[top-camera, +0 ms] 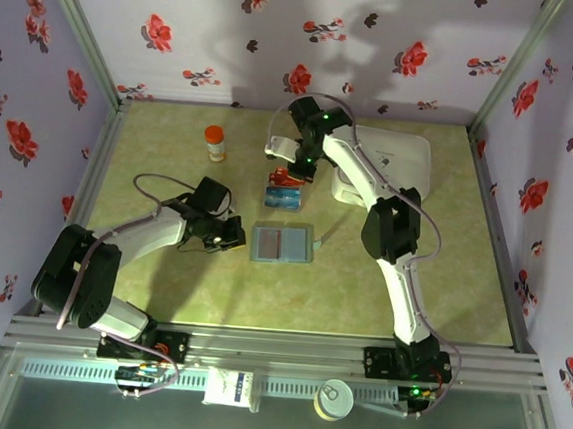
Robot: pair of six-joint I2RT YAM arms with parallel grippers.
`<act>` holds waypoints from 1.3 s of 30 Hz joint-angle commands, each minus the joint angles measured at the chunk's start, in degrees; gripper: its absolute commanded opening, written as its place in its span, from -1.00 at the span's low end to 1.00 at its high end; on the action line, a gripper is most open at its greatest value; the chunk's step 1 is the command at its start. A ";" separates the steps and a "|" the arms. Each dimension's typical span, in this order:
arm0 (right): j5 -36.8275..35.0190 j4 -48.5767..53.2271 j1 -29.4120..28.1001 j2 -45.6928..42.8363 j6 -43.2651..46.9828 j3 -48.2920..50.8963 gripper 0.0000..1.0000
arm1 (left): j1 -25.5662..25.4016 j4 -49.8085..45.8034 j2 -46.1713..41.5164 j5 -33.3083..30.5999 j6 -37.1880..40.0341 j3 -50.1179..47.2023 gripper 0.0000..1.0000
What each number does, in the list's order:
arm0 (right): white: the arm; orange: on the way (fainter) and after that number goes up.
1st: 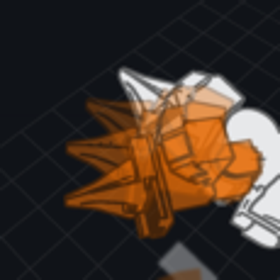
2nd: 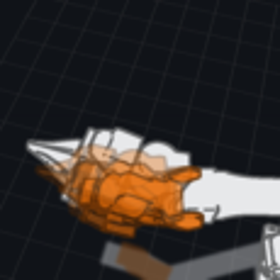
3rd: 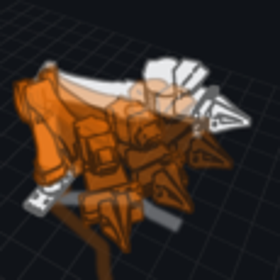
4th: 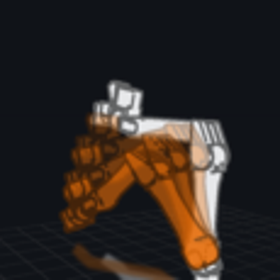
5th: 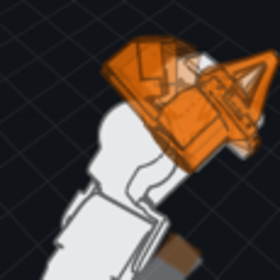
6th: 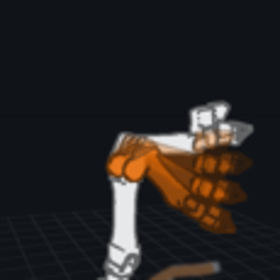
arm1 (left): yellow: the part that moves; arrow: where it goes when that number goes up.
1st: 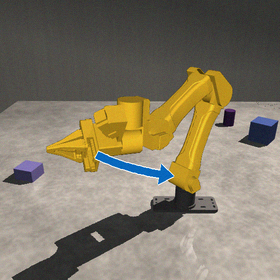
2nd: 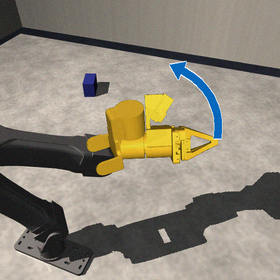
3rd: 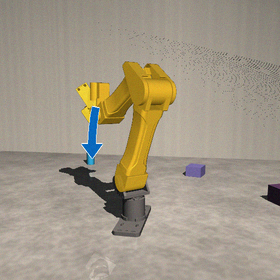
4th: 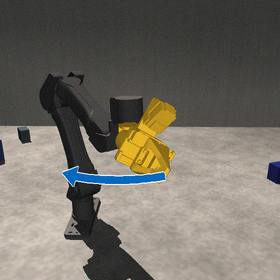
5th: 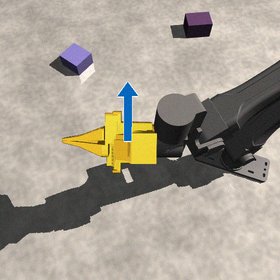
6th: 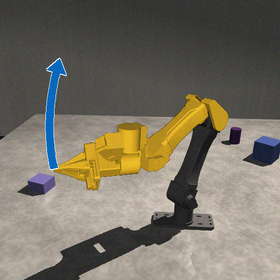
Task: Take the credit cards out of the card holder
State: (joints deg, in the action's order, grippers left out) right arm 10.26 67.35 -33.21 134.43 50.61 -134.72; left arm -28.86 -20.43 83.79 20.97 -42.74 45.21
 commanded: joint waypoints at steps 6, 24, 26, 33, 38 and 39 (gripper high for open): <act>0.46 -1.37 0.25 2.25 1.96 -3.23 -1.00 | 0.74 -2.25 0.06 -0.66 0.73 1.42 -0.90; -2.16 -5.97 0.34 1.01 -1.38 -2.86 -0.63 | 0.81 -2.58 1.64 -0.28 1.77 3.29 -0.90; -2.19 -6.21 0.34 -0.04 -3.17 -2.41 -0.63 | 0.82 -2.00 2.18 0.07 1.86 3.39 -0.90; -0.12 -15.32 0.34 -8.26 -17.29 9.83 -0.63 | 0.75 -1.18 5.38 2.10 2.75 5.89 -0.90; -2.62 -26.69 -0.16 -16.15 -36.56 23.00 -0.62 | -0.17 -0.92 7.08 3.28 3.18 7.25 -0.89; -3.03 -29.05 -0.43 -18.11 -40.41 26.33 -0.64 | -0.51 -0.63 7.38 3.29 3.05 7.28 -0.90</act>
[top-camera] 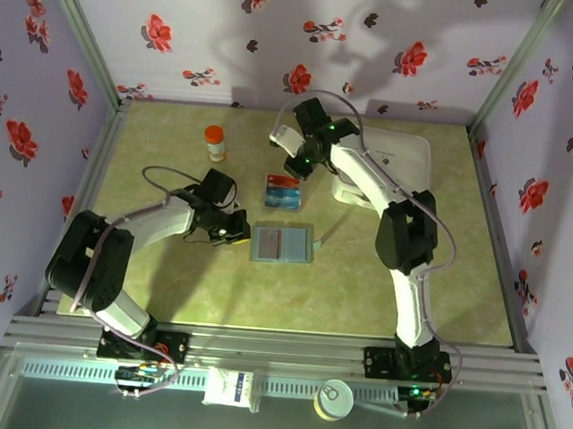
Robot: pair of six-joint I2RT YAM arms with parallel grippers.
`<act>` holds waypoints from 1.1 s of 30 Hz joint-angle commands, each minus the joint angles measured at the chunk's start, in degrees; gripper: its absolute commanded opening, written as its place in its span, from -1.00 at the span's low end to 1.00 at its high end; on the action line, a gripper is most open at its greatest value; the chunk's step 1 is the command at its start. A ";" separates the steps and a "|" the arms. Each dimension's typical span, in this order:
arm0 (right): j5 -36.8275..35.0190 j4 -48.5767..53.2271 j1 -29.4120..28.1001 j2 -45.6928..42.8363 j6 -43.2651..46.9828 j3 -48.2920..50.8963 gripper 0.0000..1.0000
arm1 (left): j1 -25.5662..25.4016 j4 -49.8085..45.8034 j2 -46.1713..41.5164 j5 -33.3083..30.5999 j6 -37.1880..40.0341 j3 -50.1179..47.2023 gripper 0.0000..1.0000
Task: Take the credit cards out of the card holder
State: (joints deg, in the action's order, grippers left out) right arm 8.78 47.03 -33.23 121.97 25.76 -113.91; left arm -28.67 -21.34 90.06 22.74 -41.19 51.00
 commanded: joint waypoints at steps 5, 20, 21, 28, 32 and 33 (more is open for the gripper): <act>-5.41 -17.61 -2.86 -14.51 -34.05 20.14 -0.66 | -1.74 2.02 2.11 1.25 0.93 0.84 -0.91; 2.98 -29.81 -11.53 -26.21 -68.25 48.61 -0.54 | -2.64 4.81 5.17 -0.37 0.57 -2.05 -0.97; 3.58 -30.93 -11.75 -26.18 -69.36 49.64 -0.52 | -2.69 5.10 5.68 -0.24 0.58 -2.22 -0.97; 6.35 -36.65 -13.70 -22.95 -74.36 52.71 -0.45 | -2.71 5.20 7.10 -0.58 0.52 -2.88 -0.98; 8.38 -38.41 -14.94 -19.80 -75.15 51.37 -0.43 | -2.73 5.36 6.37 -0.42 0.40 -3.62 -0.99; 8.69 -38.08 -15.19 -19.00 -75.01 50.66 -0.45 | -2.71 5.52 6.14 -0.48 0.41 -4.01 -0.99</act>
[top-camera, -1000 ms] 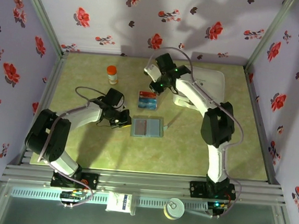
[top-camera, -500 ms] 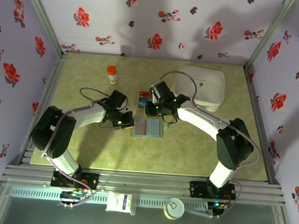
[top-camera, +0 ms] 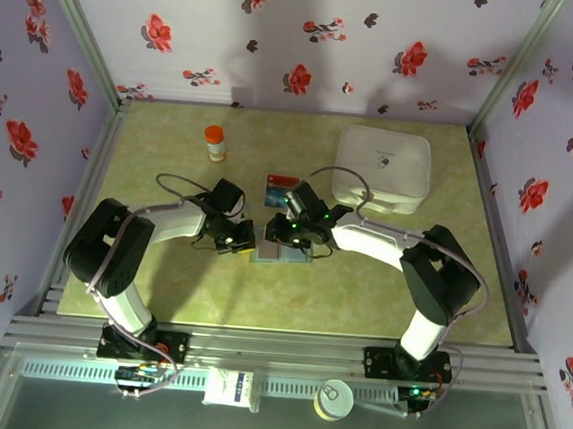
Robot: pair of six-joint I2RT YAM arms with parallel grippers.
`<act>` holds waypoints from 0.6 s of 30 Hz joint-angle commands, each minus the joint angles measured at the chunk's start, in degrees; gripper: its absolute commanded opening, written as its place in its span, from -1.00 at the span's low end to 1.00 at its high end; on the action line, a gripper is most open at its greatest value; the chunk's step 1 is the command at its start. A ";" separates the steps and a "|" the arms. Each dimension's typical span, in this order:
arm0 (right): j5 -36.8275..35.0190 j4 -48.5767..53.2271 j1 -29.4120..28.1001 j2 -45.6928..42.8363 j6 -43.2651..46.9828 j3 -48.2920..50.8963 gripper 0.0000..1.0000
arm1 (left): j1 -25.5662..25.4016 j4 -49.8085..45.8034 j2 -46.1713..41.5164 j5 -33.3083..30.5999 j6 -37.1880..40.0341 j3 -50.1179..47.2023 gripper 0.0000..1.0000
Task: Take the credit cards out of the card holder
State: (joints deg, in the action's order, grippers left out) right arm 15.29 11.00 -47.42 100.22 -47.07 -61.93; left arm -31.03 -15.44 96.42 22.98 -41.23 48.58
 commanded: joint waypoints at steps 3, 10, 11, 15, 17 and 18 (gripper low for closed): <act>1.33 -0.32 -1.36 4.66 -1.85 -2.98 -0.47 | -0.25 -0.21 -0.46 -0.73 0.38 -1.95 -0.99; -0.59 2.96 -1.36 8.10 -0.49 -5.66 -0.47 | 0.00 -0.32 -0.18 -0.81 0.52 -1.45 -1.00; -0.44 3.14 -1.31 8.65 -0.40 -5.95 -0.47 | 0.00 -0.37 -0.09 -0.72 0.52 -1.47 -1.00; -1.71 4.49 -1.36 9.50 -0.33 -6.60 -0.47 | -0.04 -0.77 -0.02 -0.77 0.89 -1.55 -1.00; -2.80 6.03 -1.33 9.46 0.04 -6.80 -0.48 | 0.15 -0.90 -0.01 -0.84 0.89 -1.81 -1.00; -3.59 6.89 -1.30 9.27 0.21 -6.89 -0.48 | 0.20 -0.91 0.08 -0.88 0.96 -1.90 -0.99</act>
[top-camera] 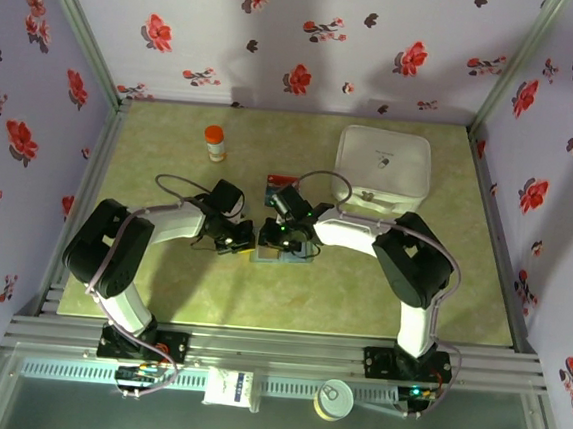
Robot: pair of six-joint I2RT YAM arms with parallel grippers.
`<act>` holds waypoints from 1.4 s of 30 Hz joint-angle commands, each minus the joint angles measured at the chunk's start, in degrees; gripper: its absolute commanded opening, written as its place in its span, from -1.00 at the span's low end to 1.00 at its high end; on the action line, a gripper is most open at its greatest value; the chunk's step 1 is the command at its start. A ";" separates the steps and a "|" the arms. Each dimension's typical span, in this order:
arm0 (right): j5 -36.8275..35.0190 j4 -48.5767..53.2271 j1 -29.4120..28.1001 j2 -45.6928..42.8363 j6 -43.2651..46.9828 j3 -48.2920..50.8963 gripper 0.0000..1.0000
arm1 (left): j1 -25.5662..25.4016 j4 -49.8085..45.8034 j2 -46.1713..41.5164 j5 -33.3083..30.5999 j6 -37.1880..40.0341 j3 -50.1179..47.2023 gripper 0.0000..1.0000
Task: Take the credit cards out of the card holder
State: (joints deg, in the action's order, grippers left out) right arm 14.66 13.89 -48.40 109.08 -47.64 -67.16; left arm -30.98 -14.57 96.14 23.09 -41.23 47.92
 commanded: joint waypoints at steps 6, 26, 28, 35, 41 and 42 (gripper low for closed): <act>-5.01 6.91 0.04 -0.50 1.93 -1.57 -0.48 | 0.30 -2.01 1.11 -0.95 0.93 -1.23 -0.99; 9.52 -11.91 6.86 -5.57 1.80 11.69 -0.53 | 0.56 -4.31 -0.81 -1.05 2.05 1.68 -0.96; 10.38 -13.16 7.18 -5.93 2.07 12.76 -0.54 | 0.52 -5.39 -1.66 -1.27 2.13 2.94 -0.95; 12.98 -16.64 8.58 -5.36 1.86 15.11 -0.59 | -0.15 -6.28 -4.38 -0.03 0.58 6.49 -0.73; 15.16 -19.57 9.70 -4.95 1.67 16.77 -0.64 | -1.53 -3.75 -1.53 1.93 -1.16 7.83 -0.60; 15.58 -19.98 9.89 -4.72 1.58 16.96 -0.65 | -1.77 -3.54 -0.85 1.86 -1.30 7.97 -0.57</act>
State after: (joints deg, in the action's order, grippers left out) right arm 28.56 -4.49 -39.29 104.36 -46.54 -51.40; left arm -31.90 -18.31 93.41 23.64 -41.43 54.61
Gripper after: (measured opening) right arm 0.175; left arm 0.207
